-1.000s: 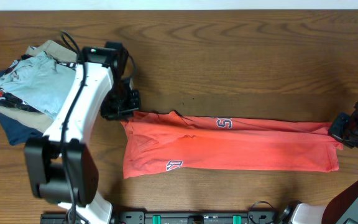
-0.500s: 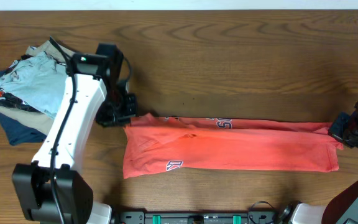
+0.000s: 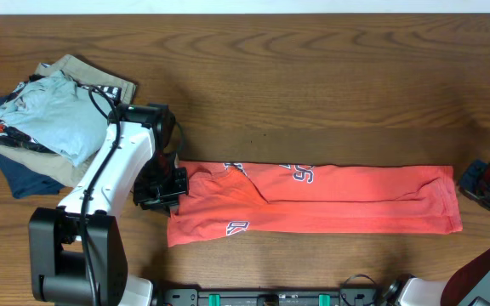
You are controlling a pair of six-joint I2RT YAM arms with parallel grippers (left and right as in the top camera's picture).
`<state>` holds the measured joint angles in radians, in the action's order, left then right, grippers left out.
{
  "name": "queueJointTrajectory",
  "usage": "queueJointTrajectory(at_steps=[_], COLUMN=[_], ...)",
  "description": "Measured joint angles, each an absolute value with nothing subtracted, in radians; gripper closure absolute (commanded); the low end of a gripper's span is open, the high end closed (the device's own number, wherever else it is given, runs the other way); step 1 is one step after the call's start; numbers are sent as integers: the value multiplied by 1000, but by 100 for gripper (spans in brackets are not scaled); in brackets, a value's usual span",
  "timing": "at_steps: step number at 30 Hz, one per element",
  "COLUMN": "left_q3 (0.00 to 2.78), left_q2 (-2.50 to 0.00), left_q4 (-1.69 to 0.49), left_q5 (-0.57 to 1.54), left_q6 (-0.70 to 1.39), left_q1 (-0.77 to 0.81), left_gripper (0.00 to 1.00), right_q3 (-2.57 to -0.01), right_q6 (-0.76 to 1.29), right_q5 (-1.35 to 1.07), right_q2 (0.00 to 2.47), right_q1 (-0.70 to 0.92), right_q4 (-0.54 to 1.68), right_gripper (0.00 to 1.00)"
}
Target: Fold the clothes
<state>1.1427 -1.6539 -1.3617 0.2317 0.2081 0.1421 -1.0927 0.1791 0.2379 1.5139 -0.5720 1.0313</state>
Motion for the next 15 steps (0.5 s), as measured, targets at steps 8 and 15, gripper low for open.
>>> queueJointTrajectory(at_steps=[8, 15], left_q3=[1141, 1141], left_q2=[-1654, -1654], left_q4=[-1391, -1315], left_q5=[229, 235], left_q6=[216, 216], left_q1=[142, 142], left_gripper=[53, 53], right_q3=[-1093, -1093], right_q6=[180, 155], right_q5=[210, 136], right_q2=[1514, 1514], right_q1=[-578, -578], right_q4=[1025, 1004], right_gripper=[57, 53])
